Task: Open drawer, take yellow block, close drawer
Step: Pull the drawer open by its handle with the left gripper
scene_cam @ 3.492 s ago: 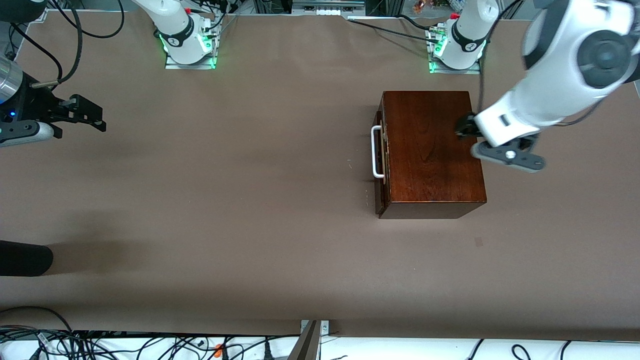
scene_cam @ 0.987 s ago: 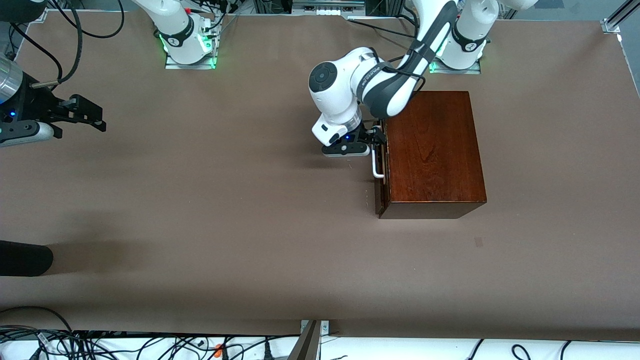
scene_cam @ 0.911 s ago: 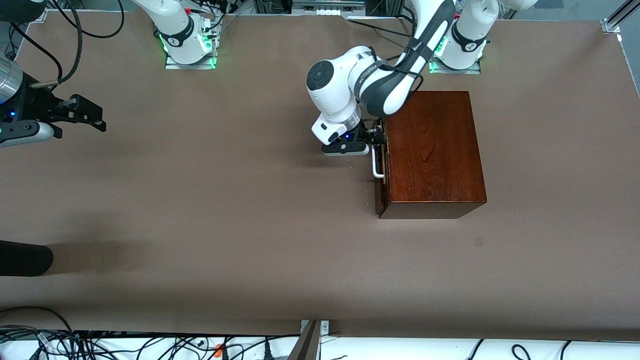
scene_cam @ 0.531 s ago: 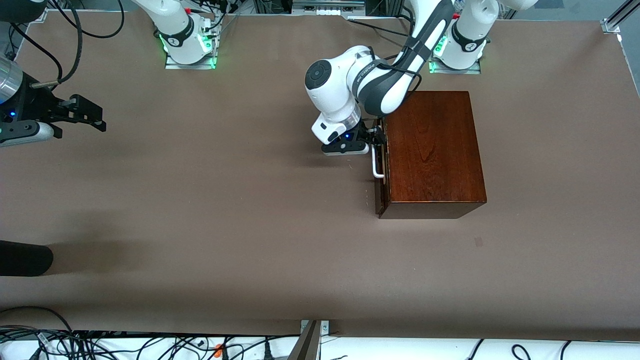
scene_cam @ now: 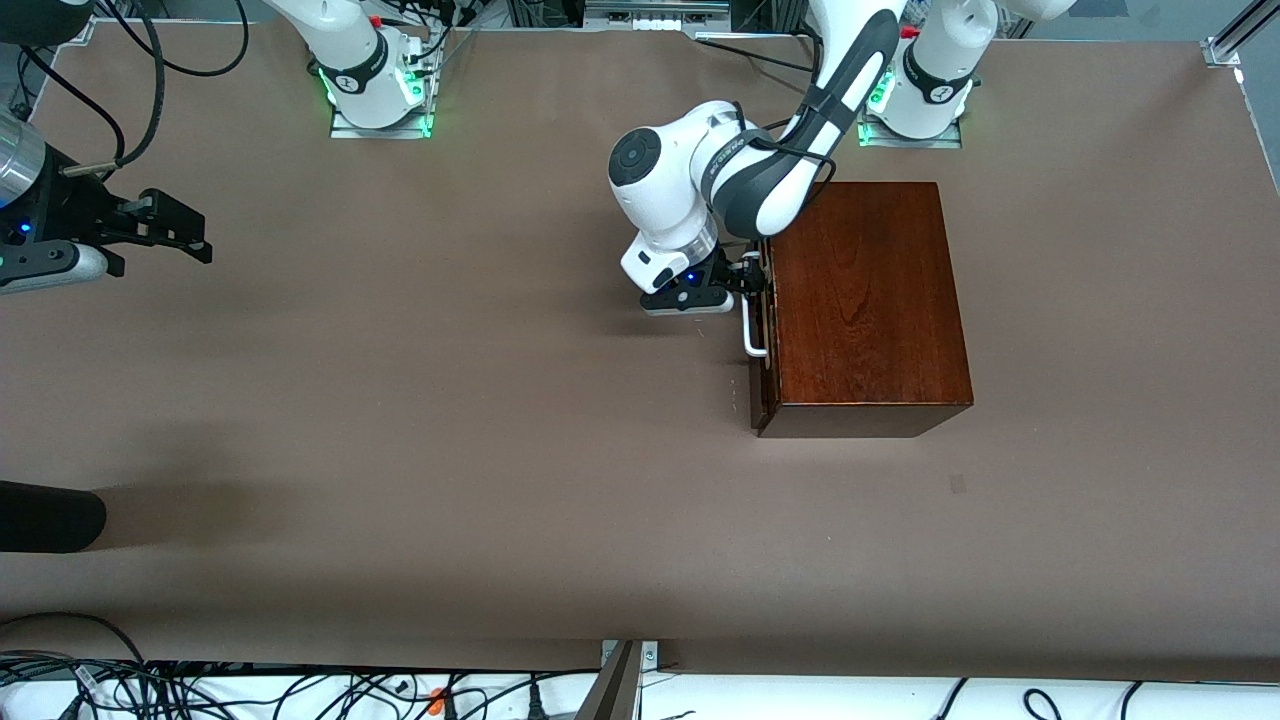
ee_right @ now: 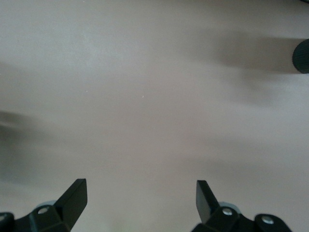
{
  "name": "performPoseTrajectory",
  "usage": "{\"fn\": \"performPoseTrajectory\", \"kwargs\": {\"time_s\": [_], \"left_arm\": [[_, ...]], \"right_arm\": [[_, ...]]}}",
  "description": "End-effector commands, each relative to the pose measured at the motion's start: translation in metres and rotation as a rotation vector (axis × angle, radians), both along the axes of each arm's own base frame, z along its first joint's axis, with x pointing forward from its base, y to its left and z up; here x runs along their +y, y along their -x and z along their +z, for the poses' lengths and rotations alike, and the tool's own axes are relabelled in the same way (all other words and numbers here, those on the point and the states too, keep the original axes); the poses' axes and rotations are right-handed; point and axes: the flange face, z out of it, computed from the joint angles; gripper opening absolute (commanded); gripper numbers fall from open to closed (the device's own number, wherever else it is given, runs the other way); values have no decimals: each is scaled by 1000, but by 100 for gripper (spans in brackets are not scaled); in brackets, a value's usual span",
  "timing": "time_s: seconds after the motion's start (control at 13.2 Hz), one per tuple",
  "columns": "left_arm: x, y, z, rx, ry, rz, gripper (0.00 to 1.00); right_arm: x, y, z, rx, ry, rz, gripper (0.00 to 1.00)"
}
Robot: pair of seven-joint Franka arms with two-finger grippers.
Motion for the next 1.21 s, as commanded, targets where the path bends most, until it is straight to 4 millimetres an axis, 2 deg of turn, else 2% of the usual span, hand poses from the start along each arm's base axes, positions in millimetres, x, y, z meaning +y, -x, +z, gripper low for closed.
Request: {"fn": "performPoseTrajectory", "kwargs": {"time_s": [0.0,0.53,0.76,0.91,0.99,1.14], "left_arm": [[-26,-5,10,-19,78,6,100],[-59,-12,31,-19,179,32,100],[-62,-8,22,-11,167,26,100],[-61,-9,23,-12,164,19,100],[-59,-10,29,-21,157,14,100],[-47,-16,54,-17,132,30,100]], "right_arm": [[-1,-1,5,1,5,-10,100],[-1,-1,5,1,5,-10,100],[-1,-1,5,1,5,-10,100],[-1,-1,5,-3,5,-10,100],[0,-1,5,-2,5,-8,100],[0,-1,5,0,5,-8,100]]}}
